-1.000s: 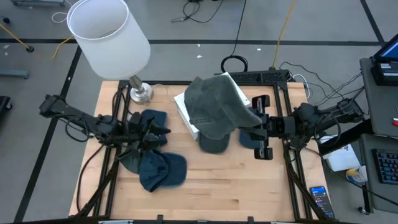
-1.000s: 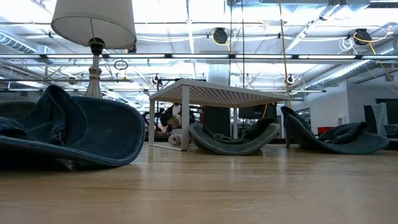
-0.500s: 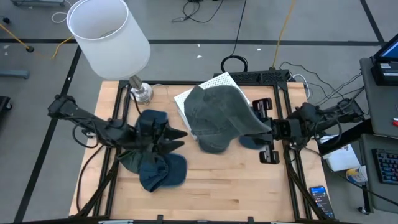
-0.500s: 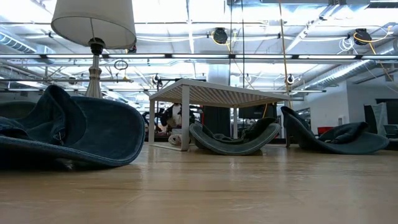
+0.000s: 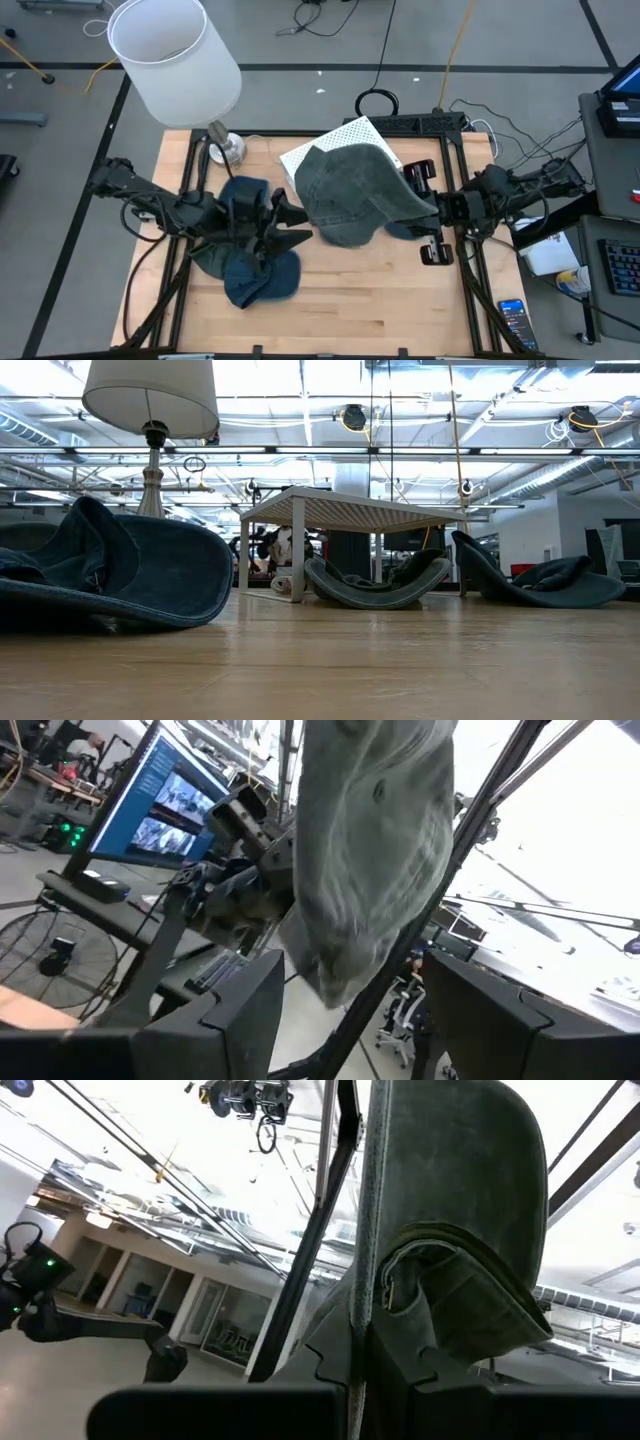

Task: Pick & Place hat
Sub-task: Put the green cap on the shelf

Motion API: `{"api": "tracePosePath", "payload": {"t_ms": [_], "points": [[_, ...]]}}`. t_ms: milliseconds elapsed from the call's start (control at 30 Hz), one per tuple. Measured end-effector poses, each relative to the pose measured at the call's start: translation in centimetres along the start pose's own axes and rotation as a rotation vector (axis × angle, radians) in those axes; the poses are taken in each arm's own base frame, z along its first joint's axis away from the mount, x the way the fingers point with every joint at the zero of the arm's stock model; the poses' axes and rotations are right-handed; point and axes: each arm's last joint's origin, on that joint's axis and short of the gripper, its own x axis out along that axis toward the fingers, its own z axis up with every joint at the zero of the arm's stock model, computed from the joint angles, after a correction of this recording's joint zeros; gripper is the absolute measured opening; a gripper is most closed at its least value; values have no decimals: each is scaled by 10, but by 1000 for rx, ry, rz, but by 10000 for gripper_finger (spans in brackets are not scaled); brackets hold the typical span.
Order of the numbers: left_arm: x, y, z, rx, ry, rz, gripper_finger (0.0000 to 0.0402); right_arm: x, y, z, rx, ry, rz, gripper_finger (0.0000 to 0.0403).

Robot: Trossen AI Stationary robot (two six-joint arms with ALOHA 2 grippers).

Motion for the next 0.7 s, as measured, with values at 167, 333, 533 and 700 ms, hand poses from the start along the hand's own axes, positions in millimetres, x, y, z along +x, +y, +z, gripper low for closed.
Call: {"api": "tracePosePath", "payload": {"t_ms": [167,333,533,700], "points": [[8,-3,0,-15,-25,-19,241,0,1,0,24,-4,21,7],[10,-5,2,-73,-89,-52,241,0,1,0,26,-4,21,7],[10,-5,1,-114,-80,-60,241,0,0,0,-5,-5,14,7],[10,-5,0,-108,-72,-63,241,0,0,0,-8,-4,10,7]]}}
